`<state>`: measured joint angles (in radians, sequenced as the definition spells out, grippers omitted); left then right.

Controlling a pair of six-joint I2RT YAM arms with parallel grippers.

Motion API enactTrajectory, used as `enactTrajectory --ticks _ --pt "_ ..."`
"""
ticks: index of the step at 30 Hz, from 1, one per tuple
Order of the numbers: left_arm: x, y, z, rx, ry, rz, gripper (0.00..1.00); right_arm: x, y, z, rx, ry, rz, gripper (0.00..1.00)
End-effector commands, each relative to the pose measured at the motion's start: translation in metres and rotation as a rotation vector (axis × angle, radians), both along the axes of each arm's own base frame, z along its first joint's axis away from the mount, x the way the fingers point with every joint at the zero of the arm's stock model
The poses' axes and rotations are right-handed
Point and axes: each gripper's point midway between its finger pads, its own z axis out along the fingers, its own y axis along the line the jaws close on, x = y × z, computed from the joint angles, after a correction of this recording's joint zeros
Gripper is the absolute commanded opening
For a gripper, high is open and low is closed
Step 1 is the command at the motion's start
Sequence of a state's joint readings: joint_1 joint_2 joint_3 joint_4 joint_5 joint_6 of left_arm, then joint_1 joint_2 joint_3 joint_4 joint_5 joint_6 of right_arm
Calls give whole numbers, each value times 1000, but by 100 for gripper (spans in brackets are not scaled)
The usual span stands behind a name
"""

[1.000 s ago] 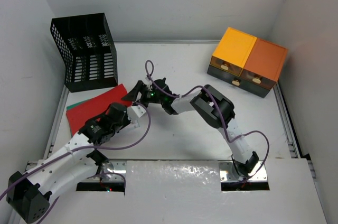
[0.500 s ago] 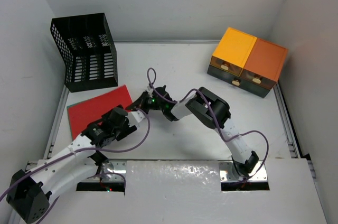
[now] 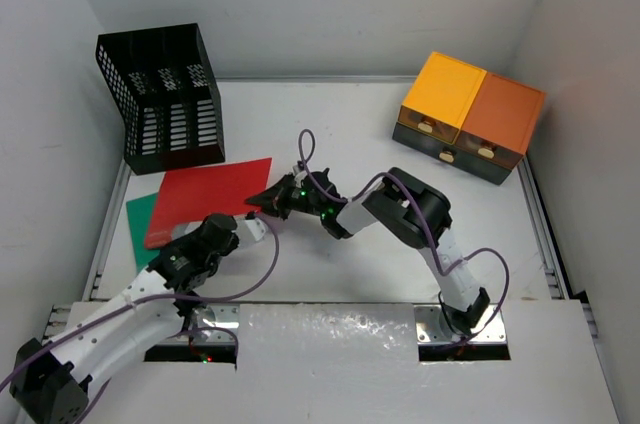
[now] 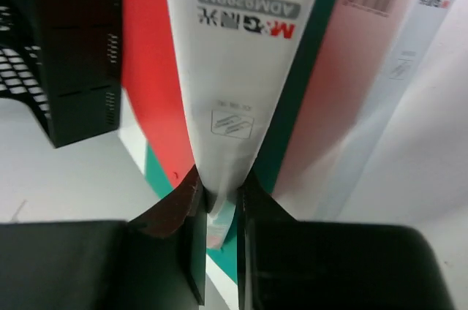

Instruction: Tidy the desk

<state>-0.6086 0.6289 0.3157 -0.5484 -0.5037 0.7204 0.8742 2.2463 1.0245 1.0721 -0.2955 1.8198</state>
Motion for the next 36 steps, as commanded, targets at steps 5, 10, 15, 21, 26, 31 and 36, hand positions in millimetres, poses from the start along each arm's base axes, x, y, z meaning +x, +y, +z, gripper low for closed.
enactTrajectory --ticks 5,10,15,21,26,31,36 --pt "21 -15 68 -223 -231 58 0 -23 3 64 157 -102 75 0" --pt "24 -27 109 -346 -306 34 0 -29 -1 83 222 -151 97 38" --pt "26 -41 154 -480 -357 10 0 -28 -16 110 231 -305 83 99" --pt "32 -50 171 -538 -378 4 0 -24 -58 134 170 -499 -25 99" --pt "41 -59 186 -570 -399 1 0 0 -96 106 -64 -556 -143 99" --pt "47 -67 192 -569 -402 -30 0 21 -120 102 -152 -589 -205 99" --pt "51 -68 201 -577 -418 -27 0 39 -151 102 -348 -701 -308 99"
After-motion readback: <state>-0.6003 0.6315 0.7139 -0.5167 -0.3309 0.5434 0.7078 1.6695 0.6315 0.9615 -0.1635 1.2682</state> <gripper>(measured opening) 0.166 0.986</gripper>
